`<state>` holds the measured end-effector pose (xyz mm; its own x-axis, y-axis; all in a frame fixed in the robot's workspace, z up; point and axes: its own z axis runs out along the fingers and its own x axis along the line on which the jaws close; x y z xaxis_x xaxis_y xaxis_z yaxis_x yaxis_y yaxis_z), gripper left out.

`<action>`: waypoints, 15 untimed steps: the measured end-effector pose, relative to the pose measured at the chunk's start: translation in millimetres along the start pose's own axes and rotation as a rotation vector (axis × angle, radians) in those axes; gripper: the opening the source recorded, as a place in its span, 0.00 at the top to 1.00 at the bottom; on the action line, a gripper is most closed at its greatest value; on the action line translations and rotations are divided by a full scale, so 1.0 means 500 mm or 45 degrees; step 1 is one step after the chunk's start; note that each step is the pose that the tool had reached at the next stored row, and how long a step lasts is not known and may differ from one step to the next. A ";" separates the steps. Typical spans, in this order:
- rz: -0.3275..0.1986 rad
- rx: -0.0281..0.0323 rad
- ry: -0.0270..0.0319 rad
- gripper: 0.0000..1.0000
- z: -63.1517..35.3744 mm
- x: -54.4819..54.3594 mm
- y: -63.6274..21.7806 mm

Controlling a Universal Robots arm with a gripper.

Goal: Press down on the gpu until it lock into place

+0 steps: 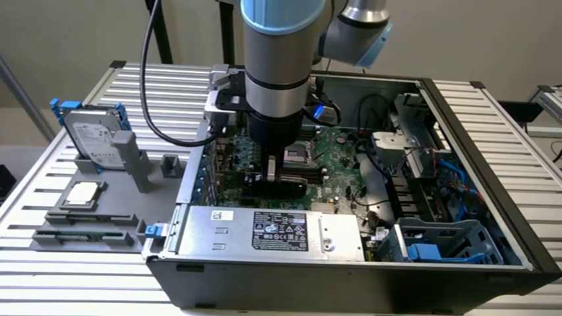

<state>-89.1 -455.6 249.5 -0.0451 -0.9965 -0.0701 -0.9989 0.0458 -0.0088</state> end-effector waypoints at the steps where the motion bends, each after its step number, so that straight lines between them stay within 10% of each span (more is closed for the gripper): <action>1: 0.000 -0.0001 0.0000 0.74 0.000 0.000 0.000; 6: 0.000 -0.0001 -0.0007 0.67 -0.010 -0.001 0.000; 15: 0.000 -0.0011 0.0001 0.67 -0.092 -0.006 -0.001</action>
<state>-89.1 -455.6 295.6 -0.0451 -0.9965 -0.0700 -0.9989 0.0458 -0.0079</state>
